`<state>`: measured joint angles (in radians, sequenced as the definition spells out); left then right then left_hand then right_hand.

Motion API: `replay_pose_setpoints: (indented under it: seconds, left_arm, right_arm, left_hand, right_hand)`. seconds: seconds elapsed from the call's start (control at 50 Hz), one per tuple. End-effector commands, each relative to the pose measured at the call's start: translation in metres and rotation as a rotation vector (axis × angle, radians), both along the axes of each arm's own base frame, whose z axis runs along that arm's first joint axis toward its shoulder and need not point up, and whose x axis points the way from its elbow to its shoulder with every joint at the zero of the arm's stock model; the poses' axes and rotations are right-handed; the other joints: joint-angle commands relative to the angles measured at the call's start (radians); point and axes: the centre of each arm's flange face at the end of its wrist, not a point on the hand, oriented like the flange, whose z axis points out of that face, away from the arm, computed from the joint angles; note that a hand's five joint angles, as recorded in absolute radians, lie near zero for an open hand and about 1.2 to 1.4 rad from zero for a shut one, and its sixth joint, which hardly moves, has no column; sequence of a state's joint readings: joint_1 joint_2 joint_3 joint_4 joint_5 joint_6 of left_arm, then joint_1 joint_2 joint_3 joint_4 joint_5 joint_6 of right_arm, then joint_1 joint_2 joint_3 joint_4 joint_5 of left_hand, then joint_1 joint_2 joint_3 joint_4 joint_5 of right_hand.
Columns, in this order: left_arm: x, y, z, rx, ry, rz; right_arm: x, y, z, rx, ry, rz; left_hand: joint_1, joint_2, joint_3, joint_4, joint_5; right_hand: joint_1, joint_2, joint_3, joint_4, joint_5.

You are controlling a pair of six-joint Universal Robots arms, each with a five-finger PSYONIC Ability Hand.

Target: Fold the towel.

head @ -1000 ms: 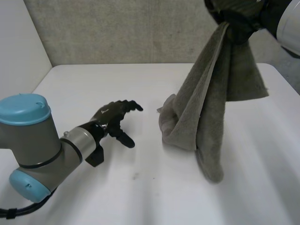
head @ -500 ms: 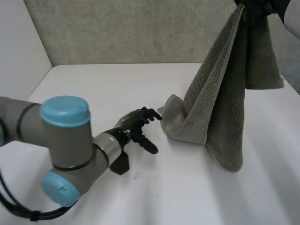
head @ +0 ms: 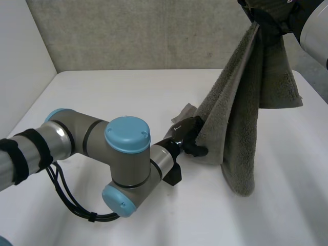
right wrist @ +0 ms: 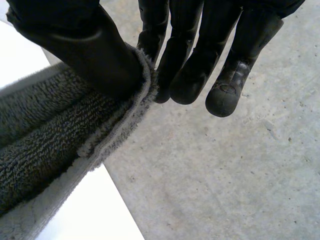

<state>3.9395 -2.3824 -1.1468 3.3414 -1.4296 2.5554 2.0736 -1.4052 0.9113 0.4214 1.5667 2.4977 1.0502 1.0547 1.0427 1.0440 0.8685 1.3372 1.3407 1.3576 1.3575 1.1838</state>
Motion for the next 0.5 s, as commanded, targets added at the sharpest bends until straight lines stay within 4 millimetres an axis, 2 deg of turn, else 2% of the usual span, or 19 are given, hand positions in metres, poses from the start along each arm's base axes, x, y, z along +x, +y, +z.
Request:
replay_pose_setpoints:
  seconds: [0.02, 0.06, 0.08, 0.12, 0.14, 0.16, 0.18, 0.22, 0.24, 0.28, 0.34, 0.38, 0.4, 0.44, 0.5]
  left_arm:
    - [0.004, -0.003, 0.003, -0.003, -0.015, 0.006]
    - [0.017, -0.006, 0.020, -0.020, -0.028, 0.025]
    - [0.018, -0.006, 0.020, -0.020, -0.028, 0.025]
    - [0.043, -0.018, 0.047, -0.062, -0.049, 0.075]
    - [0.043, -0.018, 0.047, -0.062, -0.049, 0.075]
    - [0.055, -0.023, 0.059, -0.088, -0.064, 0.093]
    - [0.055, -0.023, 0.060, -0.088, -0.064, 0.093]
    - [0.073, -0.025, 0.085, -0.122, -0.099, 0.072]
    - [0.073, -0.025, 0.085, -0.122, -0.099, 0.072]
    - [0.087, -0.019, 0.107, -0.101, -0.131, -0.002]
    - [0.092, -0.015, 0.115, -0.080, -0.143, -0.047]
    - [0.105, -0.015, 0.133, -0.060, -0.167, -0.082]
    - [0.105, -0.015, 0.133, -0.060, -0.167, -0.083]
    - [0.118, -0.023, 0.148, -0.075, -0.208, -0.066]
    - [0.128, -0.035, 0.159, -0.110, -0.257, -0.045]
  right_arm:
    - [-0.003, -0.003, 0.004, -0.022, -0.004, -0.012]
    - [-0.003, -0.003, 0.005, -0.029, -0.006, -0.008]
    - [-0.003, -0.003, 0.005, -0.030, -0.006, -0.008]
    - [-0.003, -0.002, 0.006, -0.030, -0.008, -0.004]
    - [-0.003, -0.002, 0.006, -0.030, -0.008, -0.004]
    - [-0.003, -0.002, 0.005, -0.028, -0.006, -0.004]
    - [-0.003, -0.002, 0.005, -0.028, -0.006, -0.004]
    - [-0.004, 0.000, 0.007, -0.033, -0.009, -0.001]
    - [-0.004, 0.000, 0.007, -0.033, -0.009, -0.001]
    - [-0.007, 0.007, 0.015, -0.054, -0.022, -0.001]
    - [-0.009, 0.010, 0.019, -0.065, -0.030, -0.001]
    - [-0.010, 0.014, 0.023, -0.078, -0.035, 0.003]
    - [-0.010, 0.014, 0.023, -0.078, -0.035, 0.003]
    - [-0.010, 0.015, 0.022, -0.074, -0.033, 0.003]
    - [-0.009, 0.016, 0.018, -0.061, -0.022, 0.009]
  left_hand:
    - [0.346, 0.342, 0.354, 0.352, 0.353]
    - [0.346, 0.342, 0.354, 0.352, 0.353]
    - [0.346, 0.342, 0.354, 0.352, 0.353]
    - [0.346, 0.342, 0.354, 0.352, 0.353]
    - [0.346, 0.342, 0.354, 0.352, 0.353]
    - [0.346, 0.342, 0.354, 0.352, 0.353]
    - [0.346, 0.342, 0.354, 0.352, 0.353]
    - [0.346, 0.342, 0.354, 0.352, 0.353]
    - [0.346, 0.342, 0.354, 0.352, 0.353]
    - [0.346, 0.342, 0.354, 0.352, 0.353]
    - [0.346, 0.342, 0.354, 0.352, 0.353]
    - [0.346, 0.342, 0.354, 0.352, 0.353]
    - [0.346, 0.342, 0.354, 0.352, 0.353]
    - [0.346, 0.342, 0.354, 0.352, 0.353]
    - [0.346, 0.342, 0.354, 0.352, 0.353]
  right_hand:
    - [0.059, 0.056, 0.039, 0.039, 0.038]
    - [0.059, 0.056, 0.039, 0.039, 0.038]
    - [0.059, 0.056, 0.039, 0.039, 0.038]
    - [0.059, 0.056, 0.039, 0.039, 0.038]
    - [0.059, 0.056, 0.039, 0.039, 0.038]
    - [0.059, 0.056, 0.039, 0.039, 0.038]
    - [0.059, 0.056, 0.039, 0.039, 0.038]
    - [0.059, 0.056, 0.039, 0.039, 0.038]
    - [0.059, 0.056, 0.039, 0.039, 0.038]
    - [0.059, 0.056, 0.039, 0.039, 0.038]
    - [0.059, 0.056, 0.039, 0.039, 0.038]
    - [0.059, 0.056, 0.039, 0.039, 0.038]
    - [0.059, 0.056, 0.039, 0.039, 0.038]
    - [0.059, 0.056, 0.039, 0.039, 0.038]
    - [0.059, 0.056, 0.039, 0.039, 0.038]
